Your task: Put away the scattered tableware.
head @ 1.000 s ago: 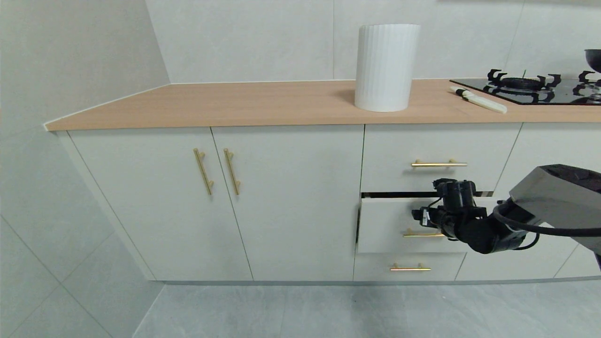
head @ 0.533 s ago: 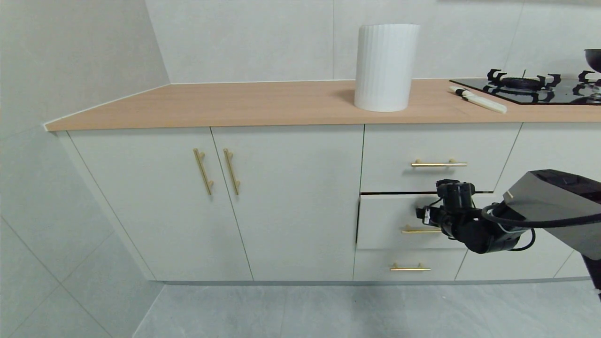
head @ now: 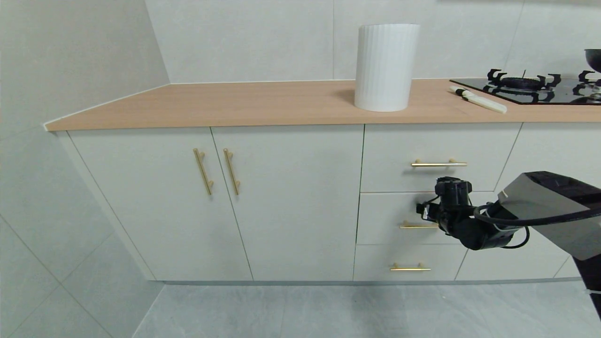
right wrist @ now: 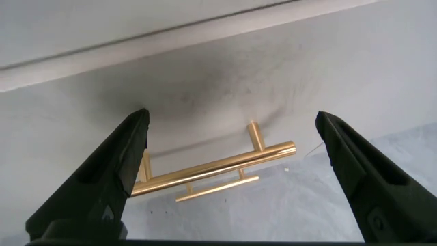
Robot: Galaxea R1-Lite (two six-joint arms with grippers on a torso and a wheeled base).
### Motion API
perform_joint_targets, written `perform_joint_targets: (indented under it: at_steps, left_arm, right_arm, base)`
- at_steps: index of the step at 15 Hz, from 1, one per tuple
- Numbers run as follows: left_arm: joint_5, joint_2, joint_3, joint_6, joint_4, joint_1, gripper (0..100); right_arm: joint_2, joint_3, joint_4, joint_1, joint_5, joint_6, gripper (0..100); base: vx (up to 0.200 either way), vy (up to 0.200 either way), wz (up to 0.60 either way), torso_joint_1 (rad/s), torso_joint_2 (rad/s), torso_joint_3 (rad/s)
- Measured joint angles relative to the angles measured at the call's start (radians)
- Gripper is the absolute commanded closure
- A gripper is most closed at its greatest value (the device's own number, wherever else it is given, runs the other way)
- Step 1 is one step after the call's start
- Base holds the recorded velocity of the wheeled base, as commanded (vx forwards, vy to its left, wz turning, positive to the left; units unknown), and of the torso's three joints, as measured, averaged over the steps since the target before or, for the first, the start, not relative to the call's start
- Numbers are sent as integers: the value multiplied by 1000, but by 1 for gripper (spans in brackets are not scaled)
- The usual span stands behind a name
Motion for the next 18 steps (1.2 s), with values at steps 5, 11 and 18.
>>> perform_joint_targets:
  at_steps: [5, 11, 18]
  left_arm:
    - [0, 0, 0, 0, 0, -1, 0]
    - [0, 0, 0, 0, 0, 0, 0]
    - [0, 0, 0, 0, 0, -1, 0]
  right_arm:
    - [13, -23, 4, -1, -9, 8, 0]
    - [-87, 136, 1, -1, 0, 8, 0]
    - [-614, 681, -43, 5, 13, 4, 0]
  base:
    - [0, 0, 0, 0, 0, 0]
    - [0, 0, 0, 0, 0, 0]
    - [0, 0, 0, 0, 0, 0]
